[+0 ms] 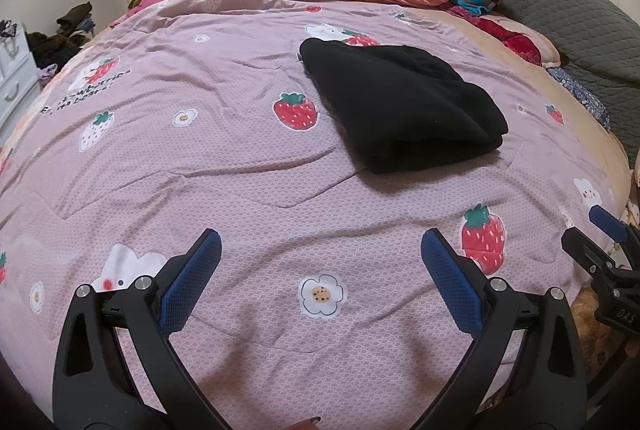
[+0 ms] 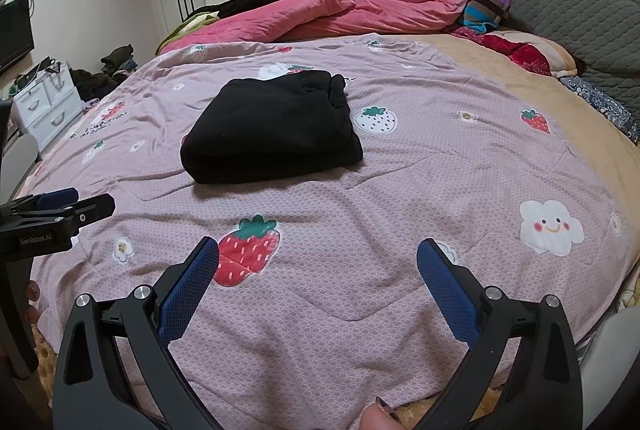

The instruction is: Fold small clothes

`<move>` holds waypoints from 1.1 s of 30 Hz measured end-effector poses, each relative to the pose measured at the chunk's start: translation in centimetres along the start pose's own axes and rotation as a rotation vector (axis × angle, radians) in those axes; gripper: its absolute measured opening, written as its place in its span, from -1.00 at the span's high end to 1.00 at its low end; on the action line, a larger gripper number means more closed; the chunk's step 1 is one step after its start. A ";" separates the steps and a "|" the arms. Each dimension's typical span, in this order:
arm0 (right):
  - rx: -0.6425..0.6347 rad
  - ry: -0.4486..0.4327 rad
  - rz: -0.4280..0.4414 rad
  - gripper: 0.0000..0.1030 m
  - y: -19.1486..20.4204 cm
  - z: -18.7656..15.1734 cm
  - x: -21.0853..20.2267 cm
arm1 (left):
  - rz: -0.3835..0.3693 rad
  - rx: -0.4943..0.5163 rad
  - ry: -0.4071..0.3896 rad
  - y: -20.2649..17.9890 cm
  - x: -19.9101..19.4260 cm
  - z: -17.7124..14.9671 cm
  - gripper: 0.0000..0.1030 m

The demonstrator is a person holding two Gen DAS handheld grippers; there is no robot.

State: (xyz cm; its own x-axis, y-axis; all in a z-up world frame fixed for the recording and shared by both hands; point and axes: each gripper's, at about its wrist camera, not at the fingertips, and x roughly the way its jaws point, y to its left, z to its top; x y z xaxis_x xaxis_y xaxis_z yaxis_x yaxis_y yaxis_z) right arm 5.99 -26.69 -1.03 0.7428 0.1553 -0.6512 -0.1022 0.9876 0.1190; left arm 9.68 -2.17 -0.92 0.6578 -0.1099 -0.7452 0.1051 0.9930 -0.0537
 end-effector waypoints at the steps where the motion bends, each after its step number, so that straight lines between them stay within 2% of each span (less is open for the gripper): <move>1: 0.000 -0.001 -0.002 -0.92 0.0 0.0 0.0 | 0.000 -0.001 0.001 0.0 0.0 0.0 -0.82; 15: -0.001 0.001 -0.011 -0.92 0.1 -0.1 -0.2 | 0.035 0.013 0.013 0.3 0.3 -0.3 -0.82; 20: 0.018 0.000 -0.012 -0.92 -0.1 -0.2 -0.6 | 0.018 0.020 0.017 0.4 0.4 -0.5 -0.82; 24: 0.112 -0.018 -0.034 -0.92 -2.4 -0.1 -1.9 | -0.017 0.014 0.029 0.9 0.5 -0.8 -0.82; 27: 0.202 -0.064 -0.149 -0.91 -6.4 0.1 -3.8 | -0.062 -0.043 0.058 3.7 1.0 -0.9 -0.82; 28: 0.237 -0.085 -0.217 -0.91 -8.5 -0.1 -4.6 | -0.065 -0.062 0.067 4.7 1.2 -0.9 -0.82; 30: 0.308 -0.097 -0.393 -0.91 -13.1 -0.8 -6.0 | -0.009 -0.101 0.089 8.8 2.0 -0.6 -0.82; 33: 0.483 -0.063 -0.697 -0.92 -22.5 -3.6 -8.1 | 0.138 -0.186 0.087 16.3 2.2 0.2 -0.82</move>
State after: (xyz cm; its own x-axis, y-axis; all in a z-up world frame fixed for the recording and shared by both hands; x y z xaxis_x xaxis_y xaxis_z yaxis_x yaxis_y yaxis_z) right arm -0.09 -50.09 -1.12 0.5681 -0.5004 -0.6534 0.6751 0.7374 0.0223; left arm 13.00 13.81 -3.26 0.5887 0.0230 -0.8080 -0.1257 0.9900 -0.0633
